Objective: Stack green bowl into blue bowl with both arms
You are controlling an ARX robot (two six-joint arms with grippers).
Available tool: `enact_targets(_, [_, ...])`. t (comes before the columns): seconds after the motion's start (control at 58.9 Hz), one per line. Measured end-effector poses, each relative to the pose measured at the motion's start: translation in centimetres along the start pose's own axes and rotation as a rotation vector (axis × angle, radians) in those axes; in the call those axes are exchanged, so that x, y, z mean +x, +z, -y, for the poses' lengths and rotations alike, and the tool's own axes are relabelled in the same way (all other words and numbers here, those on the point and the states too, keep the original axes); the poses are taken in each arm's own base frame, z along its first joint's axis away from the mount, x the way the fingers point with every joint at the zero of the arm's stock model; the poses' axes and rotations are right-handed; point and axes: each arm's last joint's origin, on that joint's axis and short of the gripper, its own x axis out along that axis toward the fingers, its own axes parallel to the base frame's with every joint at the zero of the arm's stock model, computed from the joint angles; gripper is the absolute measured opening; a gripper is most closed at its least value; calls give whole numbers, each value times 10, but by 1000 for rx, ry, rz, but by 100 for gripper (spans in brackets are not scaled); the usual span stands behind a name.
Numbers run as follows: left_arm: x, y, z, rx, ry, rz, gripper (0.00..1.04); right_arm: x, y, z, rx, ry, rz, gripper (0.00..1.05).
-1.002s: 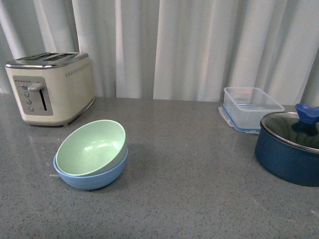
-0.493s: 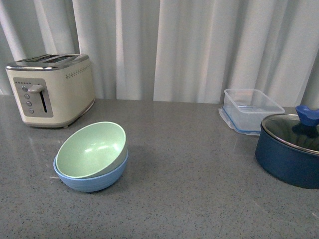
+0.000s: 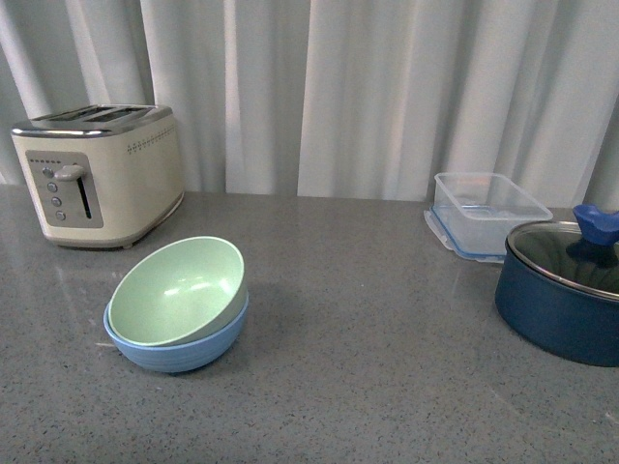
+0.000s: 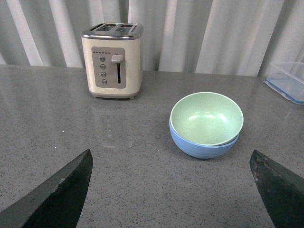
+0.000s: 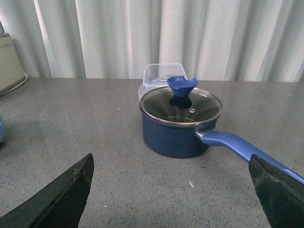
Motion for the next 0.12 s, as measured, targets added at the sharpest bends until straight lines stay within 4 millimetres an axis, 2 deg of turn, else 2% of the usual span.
enact_targets(0.119, [0,0,0,0,0,0,98,0,0,0,0,0,0,95])
